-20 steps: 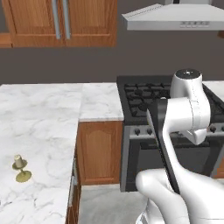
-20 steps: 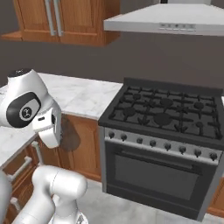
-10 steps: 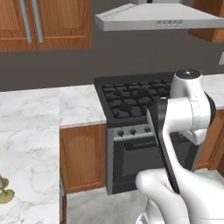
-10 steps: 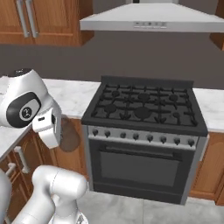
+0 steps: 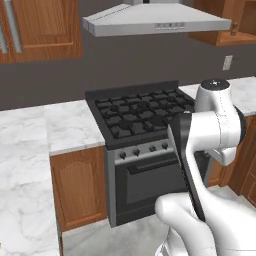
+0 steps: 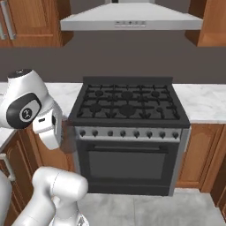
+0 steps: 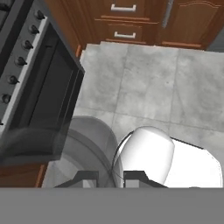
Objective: Pick the jar and candle from the dining table and place them in the open cabinet. Close the cabinet after placing the objects.
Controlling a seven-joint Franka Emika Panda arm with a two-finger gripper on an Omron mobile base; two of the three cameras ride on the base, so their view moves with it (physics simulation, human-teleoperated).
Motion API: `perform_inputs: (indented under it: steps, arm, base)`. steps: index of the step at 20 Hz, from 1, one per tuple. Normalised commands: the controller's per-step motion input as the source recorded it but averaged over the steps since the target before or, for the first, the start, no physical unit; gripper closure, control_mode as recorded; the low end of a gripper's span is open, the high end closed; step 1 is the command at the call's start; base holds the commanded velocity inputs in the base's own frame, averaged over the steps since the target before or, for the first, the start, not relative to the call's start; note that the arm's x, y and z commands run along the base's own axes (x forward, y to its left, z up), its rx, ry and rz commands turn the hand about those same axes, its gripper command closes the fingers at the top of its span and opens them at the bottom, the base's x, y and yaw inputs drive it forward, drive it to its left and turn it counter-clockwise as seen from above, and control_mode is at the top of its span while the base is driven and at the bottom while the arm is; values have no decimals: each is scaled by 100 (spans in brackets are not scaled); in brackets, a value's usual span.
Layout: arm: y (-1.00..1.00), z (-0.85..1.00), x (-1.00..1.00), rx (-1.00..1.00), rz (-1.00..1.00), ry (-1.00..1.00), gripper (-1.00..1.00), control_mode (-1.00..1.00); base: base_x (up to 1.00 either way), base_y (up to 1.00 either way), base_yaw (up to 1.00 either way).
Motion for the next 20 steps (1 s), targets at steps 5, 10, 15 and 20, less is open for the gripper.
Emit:
perform_inputs:
  steps: [5, 10, 15, 20]
  arm:
    - [0, 0, 0, 0, 0, 0, 100, 100]
    - [0, 0, 0, 0, 0, 0, 100, 100]
    - [0, 0, 0, 0, 0, 0, 100, 100]
    - [0, 0, 0, 0, 0, 0, 100, 100]
  base:
    - [6, -1, -24]
    - [15, -10, -15]
    - [17, -23, -5]
    - [19, -29, 0]
